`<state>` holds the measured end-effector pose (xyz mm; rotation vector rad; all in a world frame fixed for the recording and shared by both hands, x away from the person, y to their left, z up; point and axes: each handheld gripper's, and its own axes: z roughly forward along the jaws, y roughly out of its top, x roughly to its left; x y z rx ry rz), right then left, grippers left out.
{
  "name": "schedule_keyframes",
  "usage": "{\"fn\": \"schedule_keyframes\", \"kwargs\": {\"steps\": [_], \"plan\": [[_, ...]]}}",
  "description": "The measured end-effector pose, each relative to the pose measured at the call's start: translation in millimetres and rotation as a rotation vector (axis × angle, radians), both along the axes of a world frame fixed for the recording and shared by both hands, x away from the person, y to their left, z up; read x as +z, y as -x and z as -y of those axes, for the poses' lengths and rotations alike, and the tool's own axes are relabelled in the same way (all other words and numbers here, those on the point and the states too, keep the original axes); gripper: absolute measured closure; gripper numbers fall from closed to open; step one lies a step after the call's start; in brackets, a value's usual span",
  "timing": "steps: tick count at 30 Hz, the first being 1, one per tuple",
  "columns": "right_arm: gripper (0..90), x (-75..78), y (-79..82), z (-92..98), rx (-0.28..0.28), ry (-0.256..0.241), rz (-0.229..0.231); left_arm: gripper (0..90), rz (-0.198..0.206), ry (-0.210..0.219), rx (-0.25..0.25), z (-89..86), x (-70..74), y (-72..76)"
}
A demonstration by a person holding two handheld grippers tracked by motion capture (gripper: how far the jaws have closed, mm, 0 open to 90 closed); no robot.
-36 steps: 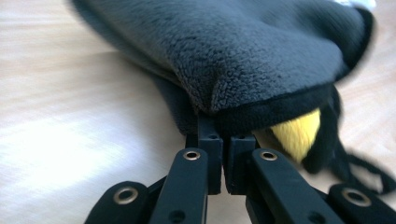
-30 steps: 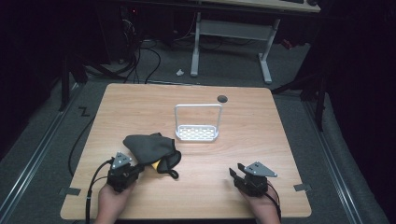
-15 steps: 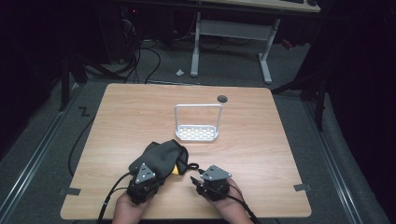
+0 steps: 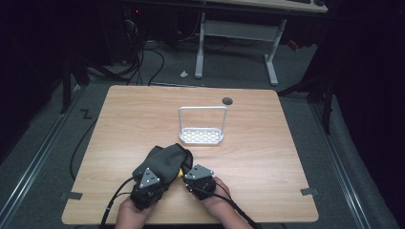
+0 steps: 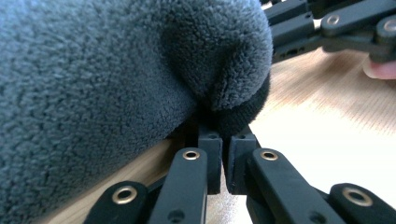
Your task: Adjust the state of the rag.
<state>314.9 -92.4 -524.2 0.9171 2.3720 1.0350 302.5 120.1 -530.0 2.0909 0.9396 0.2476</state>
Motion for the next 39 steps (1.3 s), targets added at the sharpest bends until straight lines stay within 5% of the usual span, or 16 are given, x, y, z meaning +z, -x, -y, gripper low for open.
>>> {"fn": "schedule_keyframes", "kwargs": {"steps": [5, 10, 11, 14, 16, 18, 19, 20, 25, 27, 29, 37, 39], "plan": [[86.6, 7.2, 5.7, 14.7, -0.025, 0.006, 0.032, 87.1, 0.002, 0.013, 0.011, -3.9, 2.4, 0.0], [86.5, 11.4, 11.6, 55.2, -0.115, 0.014, 0.049, 87.1, 0.041, 0.044, 0.061, -16.8, 10.2, -0.3], [86.5, 11.3, 12.5, 75.5, -0.161, 0.016, 0.044, 87.1, 0.061, 0.077, 0.085, -24.0, 13.1, -0.6], [86.5, 10.9, 14.3, 92.2, -0.196, 0.014, 0.038, 87.1, 0.090, 0.124, 0.106, -32.3, 17.6, -0.4], [86.5, 10.9, 18.7, 116.9, -0.250, 0.012, 0.037, 87.1, 0.156, 0.205, 0.151, -44.1, 25.8, 3.2], [86.5, 10.9, 20.4, 125.5, -0.267, 0.014, 0.038, 87.0, 0.173, 0.222, 0.157, -45.9, 28.2, 4.4], [86.4, 10.8, 23.1, 135.9, -0.281, 0.014, 0.038, 86.9, 0.228, 0.253, 0.155, -47.3, 33.6, 9.1], [86.4, 10.6, 24.0, 138.8, -0.282, 0.015, 0.038, 86.9, 0.237, 0.246, 0.150, -45.2, 34.8, 10.1], [86.1, 7.9, 25.7, 145.5, -0.304, 0.081, 0.060, 79.6, 0.214, 0.240, 0.113, -32.9, 28.3, 8.8], [85.0, 8.0, 22.3, 154.6, -0.351, 0.091, 0.056, 65.0, 0.174, 0.245, 0.099, -29.2, 24.0, 5.8], [79.7, 9.2, 18.1, 171.1, -0.426, 0.081, 0.042, 59.9, 0.144, 0.235, 0.081, -25.2, 19.2, 4.3], [65.1, 15.8, 34.8, 210.0, -0.519, 0.039, 0.039, 52.2, 0.095, 0.221, 0.063, -16.8, 13.6, 2.6], [62.3, 17.8, 46.0, 218.4, -0.532, 0.014, 0.042, 49.2, 0.112, 0.208, 0.070, -13.2, 12.4, 4.0]]}}
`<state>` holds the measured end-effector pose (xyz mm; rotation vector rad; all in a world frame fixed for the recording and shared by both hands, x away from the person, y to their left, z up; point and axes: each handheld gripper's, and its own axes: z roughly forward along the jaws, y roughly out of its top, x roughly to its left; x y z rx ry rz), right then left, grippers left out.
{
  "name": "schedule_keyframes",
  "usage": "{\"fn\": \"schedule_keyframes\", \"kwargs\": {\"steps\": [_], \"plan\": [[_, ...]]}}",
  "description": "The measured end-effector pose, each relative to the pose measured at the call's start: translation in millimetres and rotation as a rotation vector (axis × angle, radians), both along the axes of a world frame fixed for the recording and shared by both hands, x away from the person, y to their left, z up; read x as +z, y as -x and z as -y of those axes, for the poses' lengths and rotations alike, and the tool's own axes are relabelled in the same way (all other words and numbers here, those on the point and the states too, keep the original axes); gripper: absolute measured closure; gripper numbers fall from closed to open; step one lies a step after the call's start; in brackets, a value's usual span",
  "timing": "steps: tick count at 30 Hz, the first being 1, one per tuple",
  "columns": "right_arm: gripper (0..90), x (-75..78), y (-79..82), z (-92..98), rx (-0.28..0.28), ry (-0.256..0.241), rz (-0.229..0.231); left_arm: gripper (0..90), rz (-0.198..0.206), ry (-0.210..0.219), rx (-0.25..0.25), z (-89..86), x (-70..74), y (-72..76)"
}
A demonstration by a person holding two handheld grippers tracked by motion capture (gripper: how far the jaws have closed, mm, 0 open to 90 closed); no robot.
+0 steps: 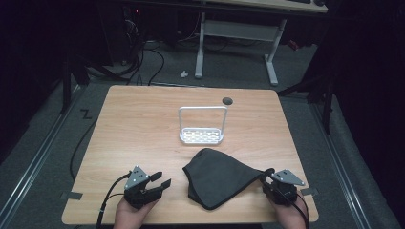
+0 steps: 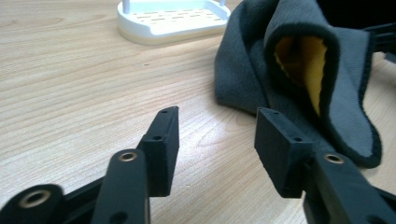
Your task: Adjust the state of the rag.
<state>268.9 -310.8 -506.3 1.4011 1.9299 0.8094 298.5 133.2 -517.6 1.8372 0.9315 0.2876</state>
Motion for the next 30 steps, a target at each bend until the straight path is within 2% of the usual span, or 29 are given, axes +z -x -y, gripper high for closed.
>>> {"fn": "schedule_keyframes", "kwargs": {"steps": [1, 2, 4, 5, 7, 9, 11, 14, 16, 20, 21, 23, 26, 27, 28, 29, 30], "plan": [[62.3, 0.0, 0.0, 0.0, 0.000, 0.000, 0.000, 49.0, 0.000, 0.000, 0.000, 0.0, 0.0, 0.0], [61.5, 0.5, 4.5, 2.8, -0.004, -0.008, 0.001, 48.6, 0.027, 0.014, -0.002, 1.4, 1.0, 2.1], [61.3, 2.4, 7.3, 4.3, -0.009, -0.021, 0.007, 47.5, 0.057, 0.022, 0.008, 4.6, 1.9, 4.4], [61.3, 2.4, 7.3, 4.3, -0.009, -0.021, 0.007, 46.9, 0.057, 0.022, 0.008, 4.6, 1.9, 4.4], [60.6, 9.8, 10.4, 4.8, -0.008, -0.028, 0.039, 44.9, 0.097, 0.052, 0.018, 10.2, 3.4, 7.5], [60.3, 13.1, 12.0, 4.3, -0.009, -0.035, 0.052, 43.1, 0.099, 0.053, 0.019, 11.9, 3.6, 7.7], [59.2, 18.9, 15.7, 5.4, -0.007, -0.037, 0.071, 42.1, 0.085, 0.055, 0.010, 16.6, 2.5, 6.6], [59.2, 22.0, 18.0, 7.1, -0.012, -0.048, 0.075, 43.1, 0.061, 0.034, -0.012, 23.7, 0.1, 6.1], [59.7, 29.2, 21.8, 7.3, -0.007, -0.037, 0.102, 44.6, 0.023, -0.007, -0.047, 36.2, -2.0, 6.5], [60.0, 32.9, 23.1, 5.6, -0.006, -0.034, 0.113, 45.4, -0.052, -0.037, -0.111, 59.0, -4.3, 4.6], [60.0, 32.9, 23.1, 5.6, -0.006, -0.034, 0.113, 45.2, -0.052, -0.037, -0.111, 59.0, -4.3, 4.6], [60.0, 30.0, 21.5, 5.2, -0.002, -0.035, 0.104, 45.4, -0.068, -0.076, -0.148, 76.2, -6.1, 4.5], [60.0, 24.1, 18.7, 6.2, 0.001, -0.037, 0.081, 51.5, -0.116, -0.162, -0.181, 95.7, -11.7, 0.9], [60.0, 23.2, 18.4, 6.6, -0.001, -0.044, 0.077, 56.7, -0.116, -0.162, -0.181, 95.7, -11.7, 0.9], [60.0, 23.2, 18.4, 6.6, -0.001, -0.044, 0.077, 56.7, -0.122, -0.178, -0.189, 99.0, -13.6, 0.6], [60.0, 21.7, 17.6, 7.4, 0.003, -0.046, 0.070, 71.4, -0.114, -0.187, -0.199, 101.9, -13.8, 1.2], [60.3, 21.1, 17.4, 7.5, 0.006, -0.049, 0.071, 76.5, -0.111, -0.186, -0.196, 102.3, -13.2, 1.4]]}}
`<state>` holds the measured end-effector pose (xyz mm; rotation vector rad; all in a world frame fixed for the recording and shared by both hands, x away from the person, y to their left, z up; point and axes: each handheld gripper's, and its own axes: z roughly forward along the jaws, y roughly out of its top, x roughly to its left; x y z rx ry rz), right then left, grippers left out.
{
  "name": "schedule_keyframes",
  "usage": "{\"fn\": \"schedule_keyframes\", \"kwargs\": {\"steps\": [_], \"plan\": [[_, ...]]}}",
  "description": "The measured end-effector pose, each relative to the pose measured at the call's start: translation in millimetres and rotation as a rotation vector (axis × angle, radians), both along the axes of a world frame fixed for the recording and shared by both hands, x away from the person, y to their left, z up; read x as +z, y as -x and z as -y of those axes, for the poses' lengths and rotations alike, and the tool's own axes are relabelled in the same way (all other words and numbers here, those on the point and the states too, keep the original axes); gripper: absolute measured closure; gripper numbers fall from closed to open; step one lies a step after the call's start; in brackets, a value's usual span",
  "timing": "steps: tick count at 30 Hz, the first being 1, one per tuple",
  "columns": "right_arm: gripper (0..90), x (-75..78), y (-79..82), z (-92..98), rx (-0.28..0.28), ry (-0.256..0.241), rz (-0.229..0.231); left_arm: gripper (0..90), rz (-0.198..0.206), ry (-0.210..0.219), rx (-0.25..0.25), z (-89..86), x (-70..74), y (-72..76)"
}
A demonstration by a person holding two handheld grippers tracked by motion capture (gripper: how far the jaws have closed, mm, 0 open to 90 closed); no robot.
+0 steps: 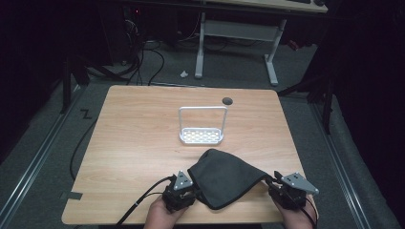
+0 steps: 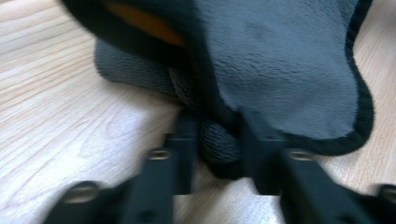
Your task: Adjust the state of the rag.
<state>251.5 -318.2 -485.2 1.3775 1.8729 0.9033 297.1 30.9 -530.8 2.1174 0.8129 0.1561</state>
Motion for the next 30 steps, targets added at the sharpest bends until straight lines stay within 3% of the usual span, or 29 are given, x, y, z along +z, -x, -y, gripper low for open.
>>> {"fn": "schedule_keyframes", "kwargs": {"steps": [2, 4, 5, 6, 8, 10, 11, 12, 13, 15, 16, 18, 23, 24, 25, 27, 28, 29, 30], "plan": [[60.9, -0.4, 0.0, -0.1, 0.000, -0.002, -0.003, 82.7, 0.008, -0.004, 0.009, -0.5, 1.2, 0.1], [79.9, -1.4, -0.1, -1.4, 0.013, 0.002, -0.009, 83.3, 0.029, 0.006, 0.031, -9.6, 6.9, 0.0], [79.9, -1.4, -0.1, -1.4, 0.013, 0.002, -0.009, 83.4, 0.029, 0.006, 0.031, -9.6, 6.9, 0.0], [87.1, -1.4, -1.2, -3.1, 0.019, 0.022, -0.014, 83.5, 0.043, 0.023, 0.045, -17.6, 11.5, 0.8], [87.2, -1.6, -4.7, -3.4, 0.024, 0.028, -0.014, 83.6, 0.068, 0.063, 0.062, -40.7, 22.4, 3.1], [87.2, -2.5, -6.1, -3.8, 0.028, 0.025, -0.014, 83.6, 0.068, 0.075, 0.066, -49.1, 25.5, 4.0], [85.3, -6.9, -10.8, -9.6, 0.048, 0.023, -0.031, 83.5, 0.050, 0.116, 0.058, -64.4, 29.6, 6.4], [81.6, -8.5, -12.7, -12.0, 0.057, 0.029, -0.036, 83.4, 0.050, 0.116, 0.058, -64.4, 29.6, 6.4], [76.2, -10.8, -15.6, -15.4, 0.054, 0.030, -0.048, 83.3, 0.060, 0.123, 0.077, -76.7, 31.8, 10.5], [75.9, -12.6, -18.4, -16.9, 0.048, 0.030, -0.063, 82.6, 0.057, 0.134, 0.088, -83.2, 31.7, 11.4], [71.6, -14.6, -22.1, -15.3, 0.034, 0.026, -0.075, 82.4, 0.038, 0.168, 0.106, -93.8, 30.1, 11.2], [71.6, -14.0, -21.9, -14.9, 0.028, 0.016, -0.076, 82.5, 0.036, 0.178, 0.123, -97.4, 29.1, 10.9], [66.5, -1.5, -8.7, -22.4, 0.046, -0.003, -0.018, 82.4, 0.030, 0.179, 0.126, -93.4, 26.0, 8.0], [64.9, 2.0, -7.1, -33.9, 0.084, -0.030, -0.005, 82.4, 0.025, 0.178, 0.119, -90.1, 24.6, 7.7], [64.9, 2.0, -7.1, -33.9, 0.084, -0.030, -0.005, 82.4, 0.022, 0.172, 0.111, -86.3, 23.7, 8.0], [61.5, 2.9, -8.5, -53.6, 0.149, -0.047, -0.004, 82.3, 0.025, 0.166, 0.094, -78.9, 22.5, 9.4], [58.1, 0.9, -10.5, -79.5, 0.233, -0.077, -0.022, 82.1, 0.031, 0.163, 0.087, -74.4, 21.8, 10.6], [58.1, 0.9, -10.5, -79.5, 0.233, -0.077, -0.022, 82.1, 0.031, 0.163, 0.087, -74.4, 21.8, 10.6], [57.1, -0.1, -10.6, -90.2, 0.268, -0.085, -0.029, 82.1, 0.030, 0.164, 0.085, -72.6, 21.2, 10.9]]}}
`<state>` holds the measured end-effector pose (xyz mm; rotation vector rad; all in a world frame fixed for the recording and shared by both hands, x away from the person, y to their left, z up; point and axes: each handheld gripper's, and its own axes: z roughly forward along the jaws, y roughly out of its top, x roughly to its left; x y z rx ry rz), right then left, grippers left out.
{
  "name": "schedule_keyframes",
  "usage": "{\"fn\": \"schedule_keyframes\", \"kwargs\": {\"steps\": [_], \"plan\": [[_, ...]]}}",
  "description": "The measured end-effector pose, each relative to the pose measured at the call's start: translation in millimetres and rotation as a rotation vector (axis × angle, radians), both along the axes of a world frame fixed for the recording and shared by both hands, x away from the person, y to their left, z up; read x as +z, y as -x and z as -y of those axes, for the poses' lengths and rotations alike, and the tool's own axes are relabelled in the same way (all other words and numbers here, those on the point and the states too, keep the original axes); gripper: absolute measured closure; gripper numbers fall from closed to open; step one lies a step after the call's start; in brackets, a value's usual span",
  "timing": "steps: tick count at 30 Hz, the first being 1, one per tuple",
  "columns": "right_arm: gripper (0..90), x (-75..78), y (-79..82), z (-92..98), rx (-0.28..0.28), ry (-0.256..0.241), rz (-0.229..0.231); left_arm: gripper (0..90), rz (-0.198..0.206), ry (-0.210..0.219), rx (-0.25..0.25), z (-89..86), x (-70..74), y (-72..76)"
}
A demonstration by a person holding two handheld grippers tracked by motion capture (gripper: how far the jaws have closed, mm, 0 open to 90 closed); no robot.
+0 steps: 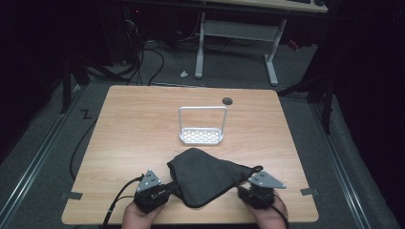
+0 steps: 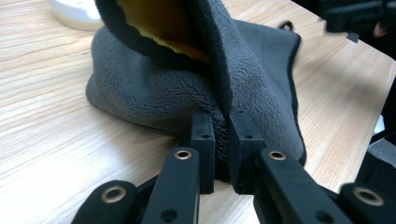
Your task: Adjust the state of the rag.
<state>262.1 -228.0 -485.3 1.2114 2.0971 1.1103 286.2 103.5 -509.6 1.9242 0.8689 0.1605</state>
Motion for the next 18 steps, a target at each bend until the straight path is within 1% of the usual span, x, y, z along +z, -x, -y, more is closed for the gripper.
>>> {"fn": "schedule_keyframes", "kwargs": {"steps": [1, 2, 3, 4, 5, 6, 7, 8, 10, 11, 12, 13, 14, 15, 16, 18], "plan": [[54.5, -4.2, 2.2, -30.8, 0.109, -0.004, -0.019, 81.9, -0.005, 0.001, -0.003, 0.9, -1.0, -0.7], [53.9, -6.3, 3.8, -40.5, 0.139, 0.006, -0.022, 81.8, -0.007, 0.004, -0.002, 1.0, -1.5, -1.0], [53.9, -6.3, 3.8, -40.5, 0.139, 0.006, -0.022, 81.7, -0.007, 0.004, -0.002, 1.0, -1.5, -1.0], [52.5, -15.0, 7.9, -64.6, 0.213, 0.043, -0.046, 81.5, -0.009, 0.009, -0.003, 0.9, -1.8, -1.0], [52.5, -18.4, 8.5, -71.0, 0.232, 0.062, -0.053, 81.2, -0.008, 0.010, -0.004, 0.8, -1.7, -0.9], [52.8, -22.9, 9.1, -78.0, 0.250, 0.093, -0.061, 81.0, -0.010, 0.013, -0.004, 0.7, -1.5, -0.8], [54.6, -27.6, 8.9, -83.2, 0.262, 0.113, -0.074, 80.6, -0.013, 0.015, -0.005, 0.6, -1.5, -0.9], [62.2, -31.4, 8.2, -86.3, 0.272, 0.135, -0.089, 79.9, -0.015, 0.017, -0.007, 0.4, -1.3, -1.0], [81.1, -35.1, 8.4, -87.4, 0.276, 0.170, -0.089, 77.9, -0.017, 0.016, -0.013, 0.2, -1.3, -0.6], [85.1, -33.9, 8.9, -85.4, 0.263, 0.169, -0.075, 76.1, -0.017, 0.016, -0.017, 0.0, -1.5, -0.4], [86.1, -31.2, 8.8, -82.0, 0.252, 0.163, -0.069, 74.4, -0.017, 0.016, -0.017, 0.0, -1.5, -0.4], [86.1, -31.2, 8.8, -82.0, 0.252, 0.163, -0.069, 74.4, -0.017, 0.014, -0.019, -0.2, -2.1, -0.1], [86.1, -27.7, 8.9, -76.7, 0.232, 0.154, -0.059, 74.1, -0.019, 0.010, -0.021, -0.3, -2.7, 0.2], [86.1, -23.9, 8.3, -66.2, 0.198, 0.144, -0.034, 74.4, -0.021, 0.006, -0.021, -0.2, -3.6, 0.4], [86.1, -23.9, 8.3, -66.2, 0.198, 0.144, -0.034, 74.4, -0.022, 0.004, -0.023, 0.1, -5.0, 0.5], [86.1, -20.9, 6.6, -53.7, 0.156, 0.121, -0.030, 81.8, -0.018, -0.028, -0.023, 1.9, -7.3, 1.4]]}}
